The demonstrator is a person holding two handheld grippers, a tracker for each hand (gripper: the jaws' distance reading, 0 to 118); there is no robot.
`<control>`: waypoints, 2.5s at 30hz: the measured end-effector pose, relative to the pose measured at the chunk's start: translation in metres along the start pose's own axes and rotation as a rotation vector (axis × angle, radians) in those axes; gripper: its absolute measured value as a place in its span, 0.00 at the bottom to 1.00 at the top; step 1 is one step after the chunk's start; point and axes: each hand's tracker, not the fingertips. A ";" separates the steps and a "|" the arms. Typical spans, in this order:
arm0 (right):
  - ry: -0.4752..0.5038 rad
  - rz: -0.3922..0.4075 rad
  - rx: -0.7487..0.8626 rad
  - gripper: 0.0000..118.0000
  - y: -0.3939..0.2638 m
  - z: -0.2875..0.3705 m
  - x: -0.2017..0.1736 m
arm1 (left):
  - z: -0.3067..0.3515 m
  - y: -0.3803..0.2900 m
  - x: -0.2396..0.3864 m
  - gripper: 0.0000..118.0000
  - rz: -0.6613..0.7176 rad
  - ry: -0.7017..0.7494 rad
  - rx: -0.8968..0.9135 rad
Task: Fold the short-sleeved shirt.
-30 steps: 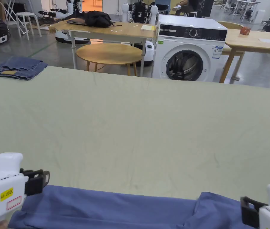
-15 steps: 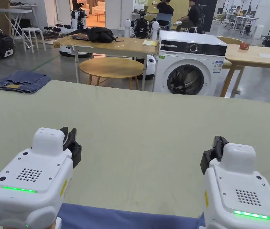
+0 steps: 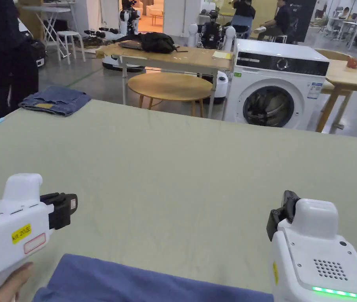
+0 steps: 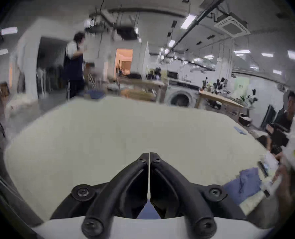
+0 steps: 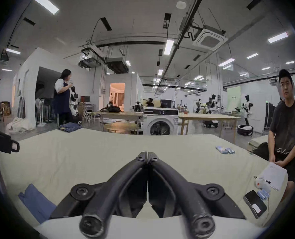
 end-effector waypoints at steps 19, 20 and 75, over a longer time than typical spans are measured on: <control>0.075 0.012 -0.124 0.00 -0.024 -0.005 -0.008 | -0.066 -0.099 -0.128 0.59 0.519 -0.400 -0.619; 0.073 0.012 -0.126 0.00 -0.025 -0.005 -0.008 | -0.069 -0.104 -0.132 0.59 0.576 -0.446 -0.588; 0.073 -0.002 -0.189 0.00 -0.029 -0.006 0.022 | -0.092 -0.010 0.112 0.04 0.637 -0.883 -0.304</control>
